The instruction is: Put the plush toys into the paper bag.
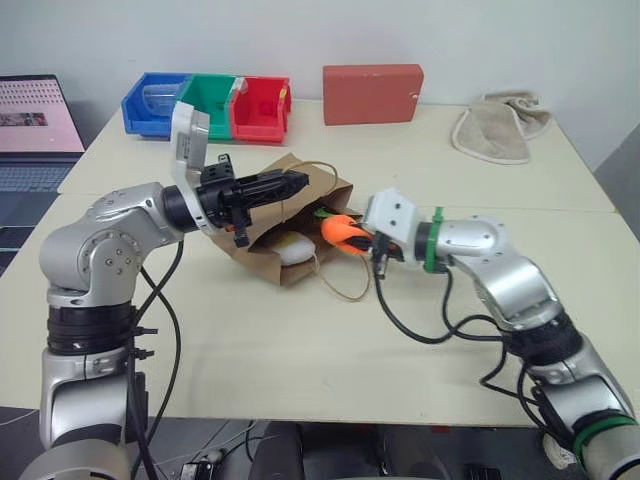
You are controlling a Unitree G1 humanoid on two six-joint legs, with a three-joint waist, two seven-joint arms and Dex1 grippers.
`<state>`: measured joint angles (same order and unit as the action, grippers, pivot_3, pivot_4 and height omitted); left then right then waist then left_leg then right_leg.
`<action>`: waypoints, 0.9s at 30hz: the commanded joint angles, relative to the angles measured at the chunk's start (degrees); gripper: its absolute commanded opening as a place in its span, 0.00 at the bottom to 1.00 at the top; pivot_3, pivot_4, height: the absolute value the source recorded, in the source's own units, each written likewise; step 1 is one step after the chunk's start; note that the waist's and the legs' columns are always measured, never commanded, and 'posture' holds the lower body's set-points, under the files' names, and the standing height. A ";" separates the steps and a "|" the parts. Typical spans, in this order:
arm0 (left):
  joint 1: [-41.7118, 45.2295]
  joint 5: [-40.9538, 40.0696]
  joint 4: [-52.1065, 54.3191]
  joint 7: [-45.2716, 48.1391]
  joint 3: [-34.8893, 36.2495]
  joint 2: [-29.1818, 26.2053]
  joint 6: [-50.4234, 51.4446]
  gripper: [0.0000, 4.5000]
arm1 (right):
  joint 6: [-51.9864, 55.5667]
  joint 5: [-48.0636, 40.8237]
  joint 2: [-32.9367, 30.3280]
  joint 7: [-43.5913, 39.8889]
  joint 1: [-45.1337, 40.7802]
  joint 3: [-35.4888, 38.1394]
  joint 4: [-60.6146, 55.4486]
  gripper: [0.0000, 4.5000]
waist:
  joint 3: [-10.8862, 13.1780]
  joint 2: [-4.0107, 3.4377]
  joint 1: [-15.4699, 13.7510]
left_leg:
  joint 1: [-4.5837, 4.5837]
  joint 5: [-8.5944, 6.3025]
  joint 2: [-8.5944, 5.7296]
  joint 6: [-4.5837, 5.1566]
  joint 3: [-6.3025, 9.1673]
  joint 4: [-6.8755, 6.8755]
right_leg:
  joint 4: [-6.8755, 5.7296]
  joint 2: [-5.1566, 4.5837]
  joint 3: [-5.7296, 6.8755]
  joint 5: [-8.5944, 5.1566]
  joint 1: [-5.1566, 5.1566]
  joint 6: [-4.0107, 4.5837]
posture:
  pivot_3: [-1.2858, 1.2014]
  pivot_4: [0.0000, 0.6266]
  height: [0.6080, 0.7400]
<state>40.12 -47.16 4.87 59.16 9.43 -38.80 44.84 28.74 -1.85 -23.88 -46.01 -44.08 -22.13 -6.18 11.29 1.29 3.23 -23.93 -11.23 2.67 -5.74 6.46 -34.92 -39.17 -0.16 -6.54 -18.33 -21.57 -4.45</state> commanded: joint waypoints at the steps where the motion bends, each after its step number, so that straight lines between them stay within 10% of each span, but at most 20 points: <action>1: 0.53 -1.38 2.70 -0.40 1.39 -0.46 0.10 0.00 | -3.65 2.35 4.68 2.67 -4.06 -1.19 4.88 0.01 | 0.00 0.00 0.11 | 0.00 0.00 0.01 0.00 0.00 0.02 | -0.02 0.00 0.00 0.00 -0.02 0.00 | 0.52 0.24 1.00; 8: 0.37 -1.81 3.36 -0.67 1.25 -0.23 0.56 0.00 | -10.18 7.93 11.35 7.91 -8.78 -2.25 16.95 0.01 | 0.00 0.00 -0.11 | -0.01 0.00 0.00 -0.01 0.00 0.03 | -0.12 -0.01 0.02 0.00 -0.08 0.00 | 0.52 0.24 1.00; 19: 0.85 -1.45 2.36 -1.12 0.86 0.13 0.24 0.00 | -12.27 9.62 13.21 9.69 -9.05 -0.44 18.42 0.97 | 0.00 0.00 0.23 | 0.00 0.01 0.01 -0.01 -0.02 0.02 | -0.43 0.01 -0.01 -0.03 -0.23 0.05 | 0.52 0.24 1.00; 27: 1.89 0.11 0.20 -1.85 0.66 0.90 -0.92 0.00 | -2.49 2.45 5.82 -0.47 -4.04 2.63 -1.71 0.99 | 0.00 -0.01 0.11 | 0.00 0.01 0.01 -0.01 -0.01 0.01 | -0.46 0.02 0.00 -0.03 -0.23 0.05 | 0.52 0.24 1.00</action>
<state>40.64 -47.15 4.31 57.55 9.19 -37.78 45.38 25.01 2.59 -17.30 -44.85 -48.16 -21.38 -3.04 11.29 1.28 3.33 -23.94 -11.22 2.68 -5.75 6.45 -34.91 -39.63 -0.14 -6.54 -18.36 -21.80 -4.40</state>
